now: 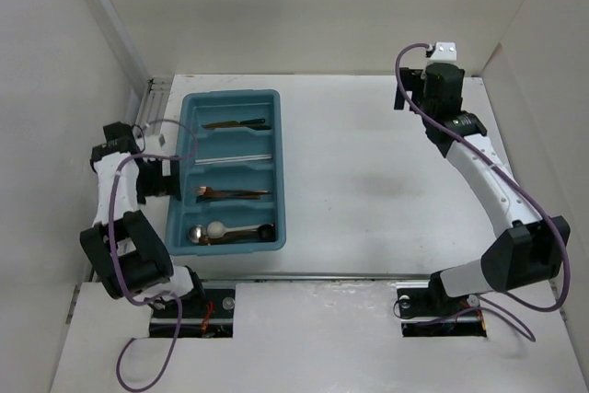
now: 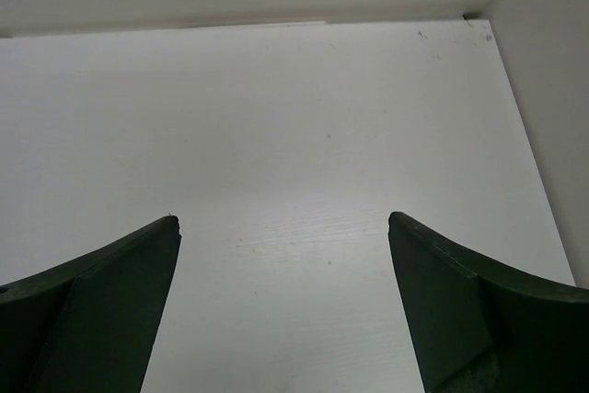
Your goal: Sort the eating utensils into containers
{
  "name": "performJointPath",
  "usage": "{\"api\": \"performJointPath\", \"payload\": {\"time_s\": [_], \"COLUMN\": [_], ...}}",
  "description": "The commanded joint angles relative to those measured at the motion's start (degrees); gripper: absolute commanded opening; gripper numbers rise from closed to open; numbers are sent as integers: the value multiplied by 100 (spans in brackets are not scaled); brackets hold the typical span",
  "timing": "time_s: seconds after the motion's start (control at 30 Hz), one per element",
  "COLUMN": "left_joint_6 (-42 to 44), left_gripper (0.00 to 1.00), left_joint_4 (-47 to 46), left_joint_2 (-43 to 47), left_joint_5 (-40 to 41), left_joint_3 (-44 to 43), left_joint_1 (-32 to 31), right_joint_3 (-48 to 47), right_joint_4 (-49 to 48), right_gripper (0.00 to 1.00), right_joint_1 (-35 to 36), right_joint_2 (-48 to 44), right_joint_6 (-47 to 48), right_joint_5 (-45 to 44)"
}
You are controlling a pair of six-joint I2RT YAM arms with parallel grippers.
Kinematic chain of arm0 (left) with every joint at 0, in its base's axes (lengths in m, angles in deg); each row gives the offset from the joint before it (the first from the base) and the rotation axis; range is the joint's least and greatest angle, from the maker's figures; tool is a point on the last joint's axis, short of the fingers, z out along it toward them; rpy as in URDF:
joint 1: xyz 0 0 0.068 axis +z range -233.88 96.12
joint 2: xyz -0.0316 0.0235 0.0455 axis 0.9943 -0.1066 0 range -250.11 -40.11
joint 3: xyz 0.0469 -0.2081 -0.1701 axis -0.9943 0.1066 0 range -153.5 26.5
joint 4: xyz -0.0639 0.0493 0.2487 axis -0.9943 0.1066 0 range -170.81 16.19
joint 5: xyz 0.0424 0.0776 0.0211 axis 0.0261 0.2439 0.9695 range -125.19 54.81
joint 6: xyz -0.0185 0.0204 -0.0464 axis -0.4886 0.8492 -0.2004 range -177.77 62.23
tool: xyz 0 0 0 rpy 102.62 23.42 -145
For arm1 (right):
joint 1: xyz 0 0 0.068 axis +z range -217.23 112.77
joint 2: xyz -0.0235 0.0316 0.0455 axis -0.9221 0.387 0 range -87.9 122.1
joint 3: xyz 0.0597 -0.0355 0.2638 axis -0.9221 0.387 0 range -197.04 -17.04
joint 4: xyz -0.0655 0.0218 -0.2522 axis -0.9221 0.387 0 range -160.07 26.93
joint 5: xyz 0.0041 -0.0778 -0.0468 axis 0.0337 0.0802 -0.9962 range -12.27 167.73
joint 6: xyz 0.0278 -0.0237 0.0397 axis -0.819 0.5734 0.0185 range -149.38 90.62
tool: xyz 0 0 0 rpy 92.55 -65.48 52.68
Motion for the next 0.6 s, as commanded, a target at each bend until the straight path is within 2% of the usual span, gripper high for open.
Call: {"api": "performJointPath", "payload": {"time_s": [0.0, 0.1, 0.17, 0.23, 0.27, 0.37, 0.57], "left_joint_6": [-261, -648, -1113, -1351, -1570, -1572, -2186], "left_gripper": [100, 100, 100, 100, 100, 100, 100], "left_joint_4": [168, -93, -506, -1192, -1377, -1844, -1976], "left_joint_2": [621, 1146, 1560, 2175, 2334, 2686, 2984], "left_joint_5": [-2, 93, 567, 1102, 1749, 2299, 2221], "left_joint_3": [-1149, -1851, -1924, -1706, -1609, -1179, -599], "left_joint_1": [22, 83, 144, 145, 145, 145, 145], "right_joint_3": [-436, -665, -665, -587, -586, -534, -60], "right_joint_4": [716, 1026, 956, 815, 754, 622, 165], "right_gripper": [99, 99, 99, 99, 99, 99, 99], "right_joint_1": [-104, -104, -104, -104, -104, -104, -104], "right_joint_2": [-40, 13, -56, -223, -276, -417, -1039], "right_joint_6": [-399, -400, -400, -330, -329, -268, -39], "right_joint_5": [-613, -886, -947, -948, -895, -947, -1079]}}
